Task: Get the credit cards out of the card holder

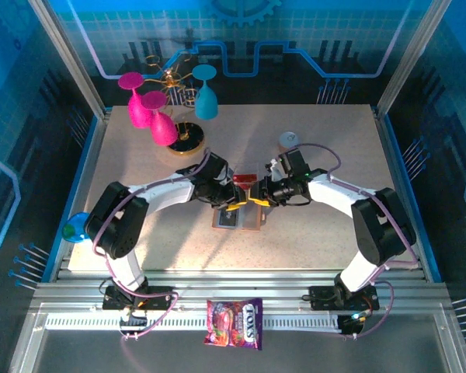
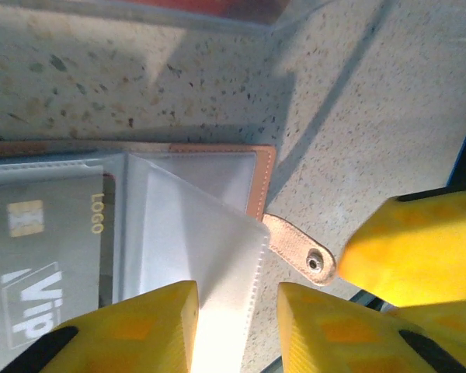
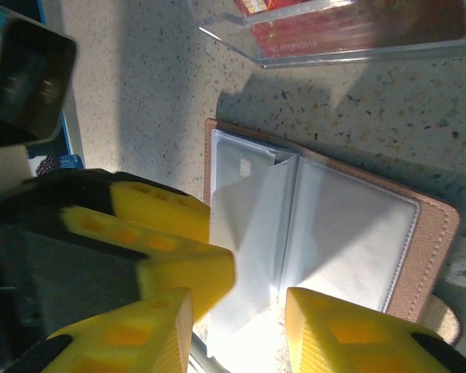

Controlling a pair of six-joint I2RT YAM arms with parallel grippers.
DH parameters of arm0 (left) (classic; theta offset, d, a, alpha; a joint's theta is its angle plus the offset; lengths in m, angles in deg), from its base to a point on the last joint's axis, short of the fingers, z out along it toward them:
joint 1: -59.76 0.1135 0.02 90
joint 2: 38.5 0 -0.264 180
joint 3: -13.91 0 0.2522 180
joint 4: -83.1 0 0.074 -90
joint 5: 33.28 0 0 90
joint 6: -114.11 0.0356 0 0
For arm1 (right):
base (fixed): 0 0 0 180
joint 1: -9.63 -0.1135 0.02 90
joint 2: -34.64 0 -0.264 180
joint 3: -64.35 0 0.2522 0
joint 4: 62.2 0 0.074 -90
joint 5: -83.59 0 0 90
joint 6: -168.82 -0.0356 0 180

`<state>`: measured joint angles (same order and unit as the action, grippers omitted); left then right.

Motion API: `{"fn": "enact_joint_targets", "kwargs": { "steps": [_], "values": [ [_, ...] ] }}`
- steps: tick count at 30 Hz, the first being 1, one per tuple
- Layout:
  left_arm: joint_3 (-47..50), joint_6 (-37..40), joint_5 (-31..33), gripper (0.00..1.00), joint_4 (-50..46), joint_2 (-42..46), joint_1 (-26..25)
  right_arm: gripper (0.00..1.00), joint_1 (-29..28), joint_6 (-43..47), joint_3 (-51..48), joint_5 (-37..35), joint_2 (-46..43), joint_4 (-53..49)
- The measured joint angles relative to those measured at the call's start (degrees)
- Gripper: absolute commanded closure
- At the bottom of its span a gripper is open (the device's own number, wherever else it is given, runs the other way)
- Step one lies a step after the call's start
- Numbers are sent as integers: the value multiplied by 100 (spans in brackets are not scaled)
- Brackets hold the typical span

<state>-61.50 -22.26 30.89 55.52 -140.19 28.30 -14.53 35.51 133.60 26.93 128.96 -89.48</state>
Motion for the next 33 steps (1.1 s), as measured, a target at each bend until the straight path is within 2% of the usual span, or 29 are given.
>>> {"fn": "enact_joint_targets", "kwargs": {
  "steps": [13,25,33],
  "values": [
    [-197,-26,-94,62,76,-667,-332,62,35,33,-118,-17,-101,-63],
    [-271,-24,-98,54,85,-658,-341,62,52,35,-136,-74,-293,-109],
    [-271,-24,2,53,61,-463,-278,62,61,50,-129,-120,-400,-101]
  ]
}}
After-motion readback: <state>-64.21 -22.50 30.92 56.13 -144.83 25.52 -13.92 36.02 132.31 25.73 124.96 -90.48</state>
